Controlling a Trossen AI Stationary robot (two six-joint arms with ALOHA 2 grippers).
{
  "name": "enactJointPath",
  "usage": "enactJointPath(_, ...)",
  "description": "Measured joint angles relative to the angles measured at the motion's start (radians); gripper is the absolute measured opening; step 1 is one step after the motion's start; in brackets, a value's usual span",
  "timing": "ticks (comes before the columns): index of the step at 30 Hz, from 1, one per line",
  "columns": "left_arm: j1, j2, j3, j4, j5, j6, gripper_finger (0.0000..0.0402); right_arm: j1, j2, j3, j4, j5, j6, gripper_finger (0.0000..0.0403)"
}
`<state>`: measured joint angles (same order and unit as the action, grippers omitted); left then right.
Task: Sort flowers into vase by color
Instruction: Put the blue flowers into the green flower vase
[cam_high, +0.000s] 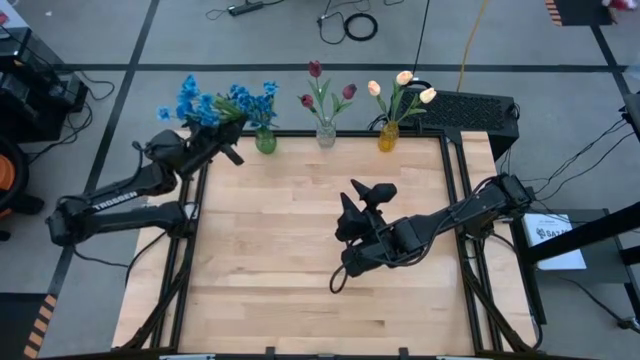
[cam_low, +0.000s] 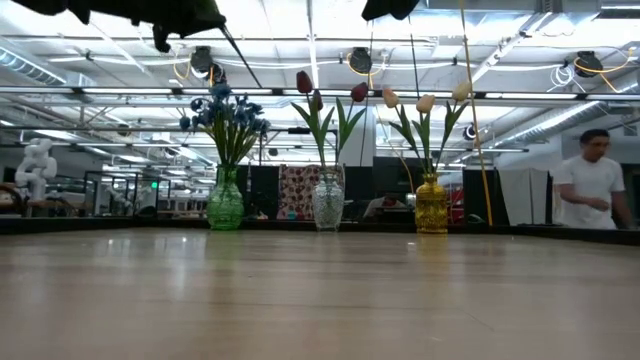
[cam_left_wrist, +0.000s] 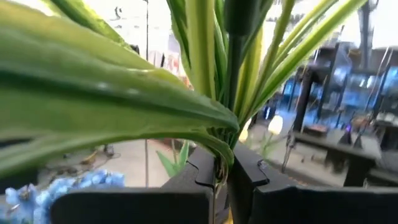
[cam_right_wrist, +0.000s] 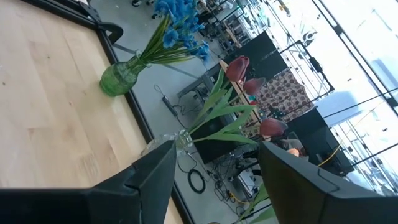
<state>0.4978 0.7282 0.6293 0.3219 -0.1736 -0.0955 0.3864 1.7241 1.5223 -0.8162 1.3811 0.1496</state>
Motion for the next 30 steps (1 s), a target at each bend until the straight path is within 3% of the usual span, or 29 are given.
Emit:
enactJointPath(7, -0.196, -0.053, 0.037, -0.214, -0.129, 0.069, 0.0014, 0.016, 0.0, 0.0, -0.013, 0.0, 0.004, 0.0222)
enactJointPath(13, -0.332, -0.076, 0.036, -0.381, -0.436, 0.104, 0.0013, 0.021, 0.0, 0.0, -0.02, 0.0, 0.007, 0.0222)
enactJointPath(18, -0.364, -0.068, -0.033, -0.366, -0.623, 0.103, 0.0013, 0.022, 0.0, 0.0, -0.024, 0.0, 0.013, 0.0222)
enactJointPath(21, -0.362, -0.073, -0.116, -0.238, -0.68, 0.105, 0.0013, 0.022, 0.0, 0.0, -0.025, 0.0, 0.014, 0.0222)
enactJointPath(30, -0.333, -0.075, -0.417, 0.427, -0.719, 0.256, 0.0013, 0.029, 0.0, 0.0, -0.033, 0.001, 0.014, 0.0222)
